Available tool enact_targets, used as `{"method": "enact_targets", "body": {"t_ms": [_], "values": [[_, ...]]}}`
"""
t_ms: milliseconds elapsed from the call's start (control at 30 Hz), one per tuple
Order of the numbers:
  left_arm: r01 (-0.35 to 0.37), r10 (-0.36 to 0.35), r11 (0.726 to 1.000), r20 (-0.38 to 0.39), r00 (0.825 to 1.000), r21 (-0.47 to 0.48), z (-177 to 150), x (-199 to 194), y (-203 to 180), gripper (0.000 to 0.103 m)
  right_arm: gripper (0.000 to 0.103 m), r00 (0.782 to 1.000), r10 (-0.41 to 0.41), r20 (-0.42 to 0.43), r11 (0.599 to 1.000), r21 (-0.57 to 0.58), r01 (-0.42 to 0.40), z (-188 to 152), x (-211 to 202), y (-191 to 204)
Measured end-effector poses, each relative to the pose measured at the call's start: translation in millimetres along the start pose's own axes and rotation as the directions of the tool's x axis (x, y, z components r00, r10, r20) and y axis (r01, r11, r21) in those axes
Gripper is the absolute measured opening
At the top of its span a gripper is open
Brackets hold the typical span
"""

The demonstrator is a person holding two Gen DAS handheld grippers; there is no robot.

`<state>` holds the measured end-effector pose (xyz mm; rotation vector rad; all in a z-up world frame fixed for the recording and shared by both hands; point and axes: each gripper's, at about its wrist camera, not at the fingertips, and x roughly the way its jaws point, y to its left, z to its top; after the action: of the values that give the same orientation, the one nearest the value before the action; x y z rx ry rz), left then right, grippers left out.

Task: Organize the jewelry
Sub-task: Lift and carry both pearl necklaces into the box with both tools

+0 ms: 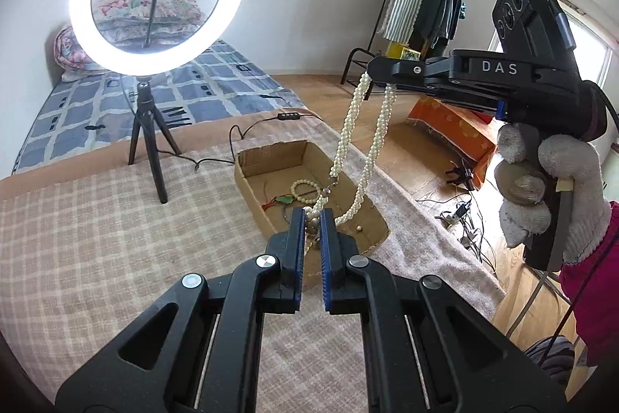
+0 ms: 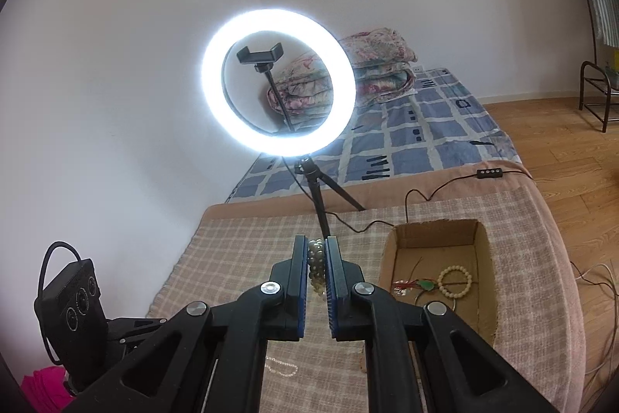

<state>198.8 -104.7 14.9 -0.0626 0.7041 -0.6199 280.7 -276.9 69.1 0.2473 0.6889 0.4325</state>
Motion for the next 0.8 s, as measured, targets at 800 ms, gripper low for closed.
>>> {"method": "enact_targets", "body": {"t_ms": [800], "values": [[0.021, -0.018, 0.998, -0.054, 0.998, 0.061, 18.2, 104.1, -27.1, 0.005, 0.006, 0.994, -0.106, -0.007, 0.992, 0.066, 0.106, 39.9, 58.7, -105.8]]}}
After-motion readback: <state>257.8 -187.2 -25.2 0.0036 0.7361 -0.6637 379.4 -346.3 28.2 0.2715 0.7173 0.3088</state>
